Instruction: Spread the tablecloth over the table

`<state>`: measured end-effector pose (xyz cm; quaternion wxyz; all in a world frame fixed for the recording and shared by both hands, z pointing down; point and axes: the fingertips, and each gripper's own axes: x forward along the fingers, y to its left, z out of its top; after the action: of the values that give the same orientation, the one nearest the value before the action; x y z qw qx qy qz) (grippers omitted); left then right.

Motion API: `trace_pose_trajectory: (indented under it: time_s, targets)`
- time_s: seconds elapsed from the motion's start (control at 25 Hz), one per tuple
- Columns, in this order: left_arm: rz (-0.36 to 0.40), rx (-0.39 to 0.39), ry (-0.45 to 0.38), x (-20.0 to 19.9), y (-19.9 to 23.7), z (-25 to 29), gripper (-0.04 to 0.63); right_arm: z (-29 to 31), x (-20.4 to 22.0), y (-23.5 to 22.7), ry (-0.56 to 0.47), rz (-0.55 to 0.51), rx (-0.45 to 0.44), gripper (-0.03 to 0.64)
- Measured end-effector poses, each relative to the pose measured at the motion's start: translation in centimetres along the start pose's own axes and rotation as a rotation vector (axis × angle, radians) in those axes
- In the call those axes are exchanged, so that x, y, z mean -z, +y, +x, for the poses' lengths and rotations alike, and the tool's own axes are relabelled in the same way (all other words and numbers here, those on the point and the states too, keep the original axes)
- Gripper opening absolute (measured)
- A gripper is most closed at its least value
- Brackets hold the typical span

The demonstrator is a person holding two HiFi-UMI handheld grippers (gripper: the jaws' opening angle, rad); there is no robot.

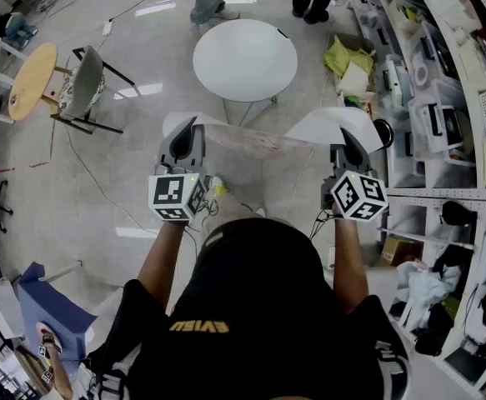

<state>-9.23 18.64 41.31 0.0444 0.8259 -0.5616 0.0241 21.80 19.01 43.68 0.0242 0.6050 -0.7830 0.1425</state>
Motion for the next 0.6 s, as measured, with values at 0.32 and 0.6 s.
trace_pose_trajectory:
  time_s: [0.32,0.6]
  targets:
    - [-0.004,-0.037,0.02,1.2,-3.1,-5.6,0.017,-5.4,0.9,-0.3,-0.012,-0.063,0.057,0.031]
    - [0.04,-0.052,0.016,0.6,-4.4,-7.4,0.017,-7.4,1.8,-0.7,0.0,-0.072,0.098,0.032]
